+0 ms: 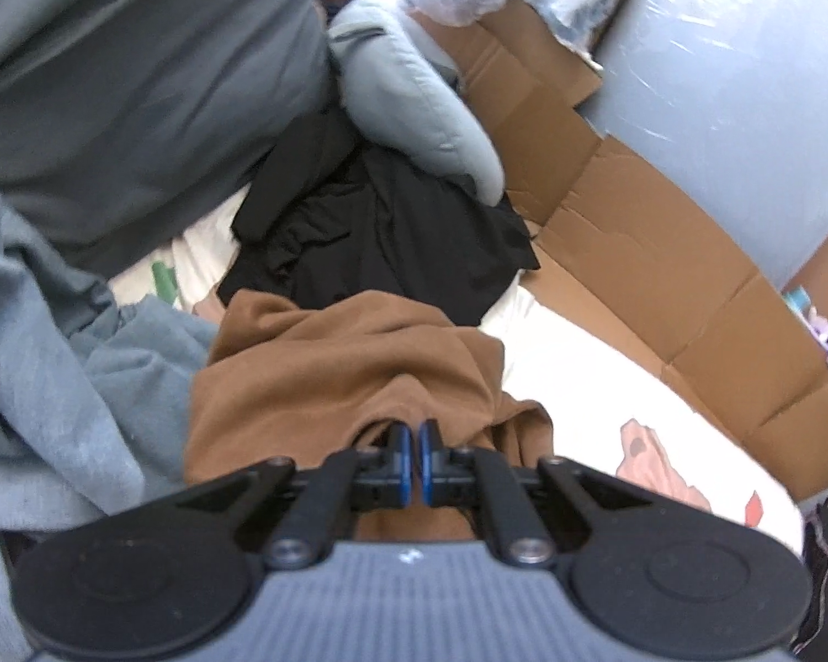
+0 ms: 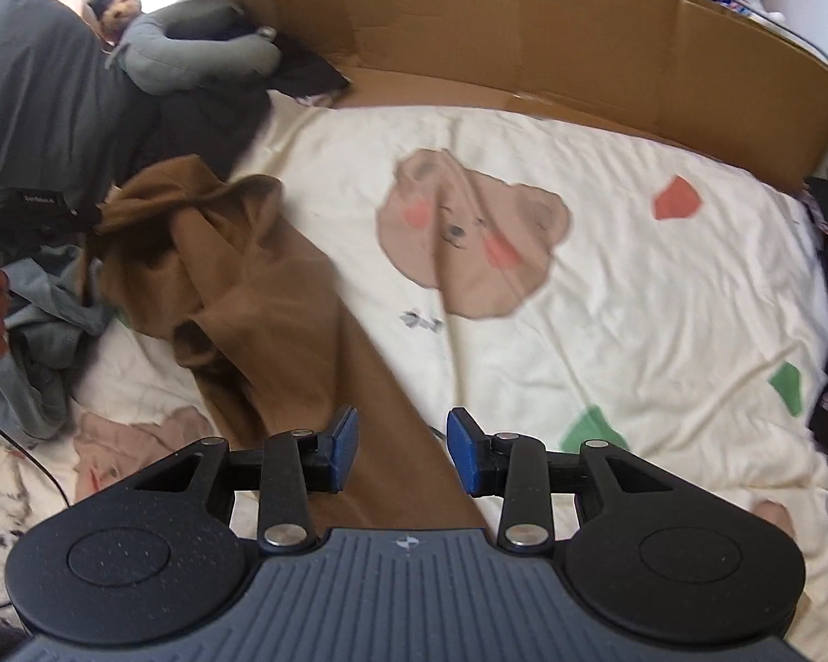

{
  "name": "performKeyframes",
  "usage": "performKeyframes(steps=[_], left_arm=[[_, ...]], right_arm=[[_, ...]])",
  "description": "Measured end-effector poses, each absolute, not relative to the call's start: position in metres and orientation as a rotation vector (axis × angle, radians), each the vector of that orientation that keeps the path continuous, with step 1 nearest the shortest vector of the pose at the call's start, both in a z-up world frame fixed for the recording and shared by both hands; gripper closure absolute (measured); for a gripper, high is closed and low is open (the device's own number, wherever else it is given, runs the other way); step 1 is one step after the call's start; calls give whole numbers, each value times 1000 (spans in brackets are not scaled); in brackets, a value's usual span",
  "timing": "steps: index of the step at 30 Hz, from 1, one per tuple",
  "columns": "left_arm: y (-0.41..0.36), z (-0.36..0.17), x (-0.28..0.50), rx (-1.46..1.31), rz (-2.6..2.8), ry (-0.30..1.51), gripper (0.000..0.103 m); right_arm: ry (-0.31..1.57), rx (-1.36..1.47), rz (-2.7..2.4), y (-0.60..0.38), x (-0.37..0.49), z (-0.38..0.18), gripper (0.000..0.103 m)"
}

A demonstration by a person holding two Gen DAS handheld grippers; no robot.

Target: Fold clothes

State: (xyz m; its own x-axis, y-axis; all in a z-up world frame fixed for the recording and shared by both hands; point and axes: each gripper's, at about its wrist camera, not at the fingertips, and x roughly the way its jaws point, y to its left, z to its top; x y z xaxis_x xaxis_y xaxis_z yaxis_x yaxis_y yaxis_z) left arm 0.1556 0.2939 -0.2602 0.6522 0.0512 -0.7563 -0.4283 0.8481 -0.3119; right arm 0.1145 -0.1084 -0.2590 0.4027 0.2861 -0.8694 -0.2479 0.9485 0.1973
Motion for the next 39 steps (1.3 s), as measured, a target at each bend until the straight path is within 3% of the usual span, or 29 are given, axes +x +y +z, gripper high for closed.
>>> performKeyframes(steps=[17, 26, 30, 37, 39], left_arm=[[255, -275, 150, -572, 95, 811, 103], [235, -301, 138, -610, 24, 903, 102], [245, -303, 122, -601, 64, 930, 91], [288, -305, 96, -588, 248, 912, 87], [298, -306, 94, -554, 296, 910, 77]], right_arm=[[961, -2, 587, -27, 173, -255, 55], [921, -64, 739, 29, 203, -250, 54], [926, -76, 771, 45, 206, -257, 54], [949, -69, 796, 57, 200, -272, 54], [950, -74, 800, 59, 197, -274, 54]])
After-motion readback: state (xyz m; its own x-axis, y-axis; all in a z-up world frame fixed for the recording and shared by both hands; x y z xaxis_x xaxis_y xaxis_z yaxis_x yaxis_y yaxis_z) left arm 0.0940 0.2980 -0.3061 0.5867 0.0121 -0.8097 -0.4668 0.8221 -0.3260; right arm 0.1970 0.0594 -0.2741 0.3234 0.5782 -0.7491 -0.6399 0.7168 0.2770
